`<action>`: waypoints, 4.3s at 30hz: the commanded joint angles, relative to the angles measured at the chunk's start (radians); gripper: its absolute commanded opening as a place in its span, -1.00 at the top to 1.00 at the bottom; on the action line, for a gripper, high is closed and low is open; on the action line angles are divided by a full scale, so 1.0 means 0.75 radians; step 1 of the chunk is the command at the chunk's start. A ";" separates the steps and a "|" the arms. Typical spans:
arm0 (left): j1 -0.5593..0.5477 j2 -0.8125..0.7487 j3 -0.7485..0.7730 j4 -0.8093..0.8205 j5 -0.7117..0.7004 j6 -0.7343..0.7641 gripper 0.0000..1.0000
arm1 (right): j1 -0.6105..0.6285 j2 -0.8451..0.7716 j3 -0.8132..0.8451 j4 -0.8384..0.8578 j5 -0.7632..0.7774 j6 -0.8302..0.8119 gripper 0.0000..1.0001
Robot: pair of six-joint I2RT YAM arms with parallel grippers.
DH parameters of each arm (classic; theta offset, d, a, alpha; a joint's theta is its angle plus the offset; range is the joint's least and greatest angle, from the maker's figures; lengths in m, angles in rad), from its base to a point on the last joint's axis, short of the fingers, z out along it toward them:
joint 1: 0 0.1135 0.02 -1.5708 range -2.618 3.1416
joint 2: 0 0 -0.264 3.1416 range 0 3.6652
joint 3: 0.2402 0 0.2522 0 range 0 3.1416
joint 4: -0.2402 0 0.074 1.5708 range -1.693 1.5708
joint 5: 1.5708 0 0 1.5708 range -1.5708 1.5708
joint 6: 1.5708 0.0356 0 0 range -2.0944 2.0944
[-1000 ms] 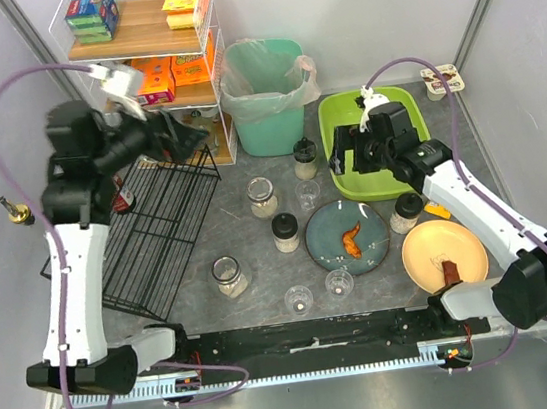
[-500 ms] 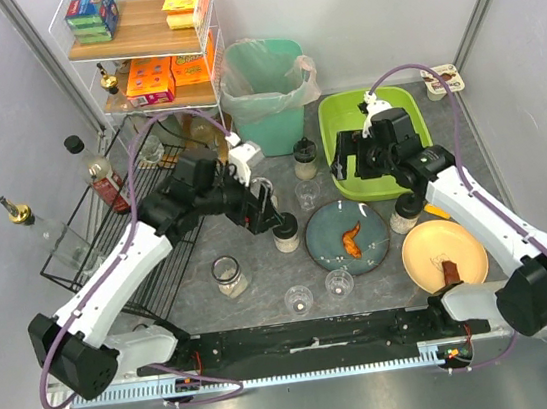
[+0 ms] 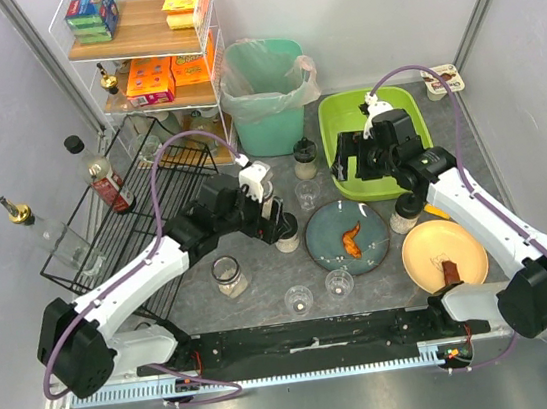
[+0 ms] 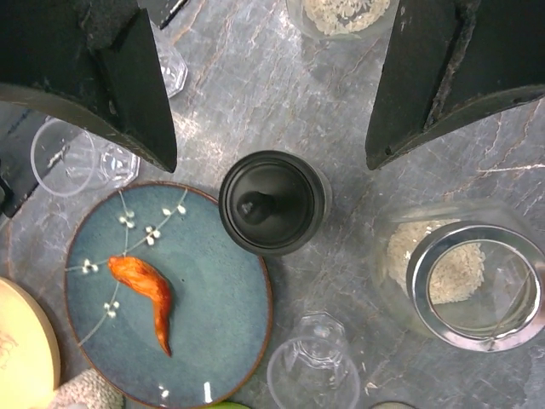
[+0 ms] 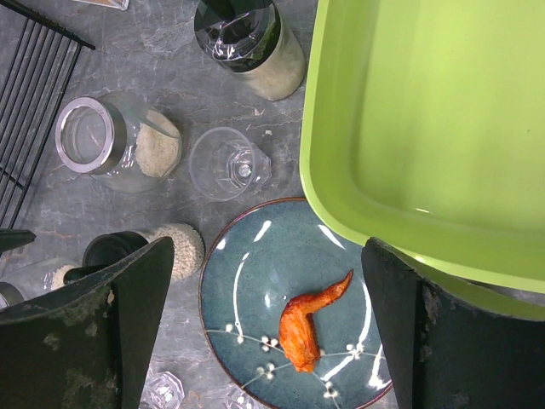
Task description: Clear the kitchen counter
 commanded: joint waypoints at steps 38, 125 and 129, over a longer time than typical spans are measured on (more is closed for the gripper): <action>-0.164 0.207 -0.140 0.459 -0.431 -0.080 0.06 | -0.011 -0.039 -0.018 0.023 0.054 -0.021 -0.96; 0.642 0.105 0.644 -0.216 -0.587 -0.138 -0.89 | -0.031 -0.027 0.011 0.006 0.084 -0.048 -0.96; 0.644 0.025 0.666 -0.292 -0.460 -0.107 -0.89 | -0.033 -0.035 0.009 0.004 0.084 -0.042 -0.96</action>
